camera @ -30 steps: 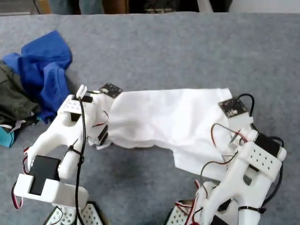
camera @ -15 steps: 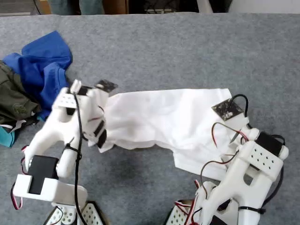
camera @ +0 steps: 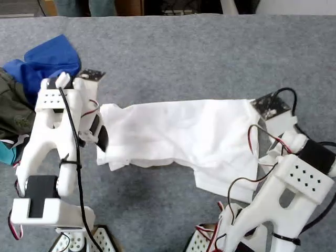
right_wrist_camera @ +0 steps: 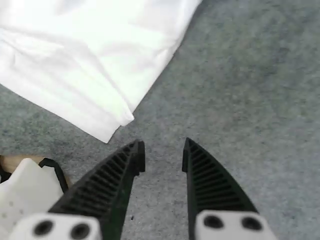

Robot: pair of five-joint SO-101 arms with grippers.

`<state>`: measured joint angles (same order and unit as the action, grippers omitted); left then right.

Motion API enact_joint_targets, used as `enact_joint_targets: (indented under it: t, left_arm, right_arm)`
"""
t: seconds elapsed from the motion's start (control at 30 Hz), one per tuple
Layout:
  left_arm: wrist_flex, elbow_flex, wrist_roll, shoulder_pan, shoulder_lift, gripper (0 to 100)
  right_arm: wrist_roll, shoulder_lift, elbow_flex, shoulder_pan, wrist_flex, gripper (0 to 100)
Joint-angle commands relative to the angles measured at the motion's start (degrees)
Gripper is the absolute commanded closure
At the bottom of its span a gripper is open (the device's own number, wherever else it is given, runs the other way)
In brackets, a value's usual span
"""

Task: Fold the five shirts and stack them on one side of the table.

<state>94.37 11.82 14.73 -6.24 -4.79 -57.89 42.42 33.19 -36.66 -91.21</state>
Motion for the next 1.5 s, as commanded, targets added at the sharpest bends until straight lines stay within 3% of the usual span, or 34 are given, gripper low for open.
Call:
enact_joint_targets:
  t: [0.0,0.1,0.13,0.2,0.4,0.57,0.67,0.87,1.0,1.2,1.47]
  left_arm:
    - [1.4,-4.2,-1.3,-0.5,-9.5,89]
    - [1.4,-3.1,-1.3,-0.4,-18.8,98]
    - [1.3,-2.0,-1.3,-0.5,-21.7,97]
    - [-0.5,1.6,-1.2,-0.6,-27.3,96]
    - [-15.6,24.2,-1.0,-0.6,-39.2,97]
    - [-27.7,38.4,-1.4,-0.6,-40.8,97]
    - [-29.5,40.6,-1.4,-0.6,-40.8,97]
    - [-30.1,34.2,-3.7,-0.2,-40.0,97]
    - [-33.7,23.7,-8.7,-0.4,-31.2,97]
    - [-38.6,4.4,-16.2,1.1,-3.2,97]
    - [-39.2,-14.4,-16.8,6.2,30.1,97]
  right_arm:
    - [2.0,0.7,-5.3,-0.6,-1.0,86.1]
    - [3.6,0.7,-6.4,-0.1,-0.8,95.9]
    - [4.1,0.7,-6.5,0.6,-1.0,99.1]
    - [4.7,0.7,-6.5,1.9,-1.3,97.1]
    - [10.5,0.5,-6.2,10.5,-1.6,98.4]
    - [17.2,-6.7,-4.8,21.5,-1.1,98.4]
    - [21.4,-15.1,-5.2,25.1,1.7,98.4]
    - [23.8,-29.0,-15.3,25.1,4.5,98.4]
    - [26.1,-36.4,-24.8,25.1,4.5,98.4]
    - [29.0,-50.2,-41.7,23.8,4.6,98.4]
    - [31.4,-72.2,-59.6,19.0,4.5,98.4]
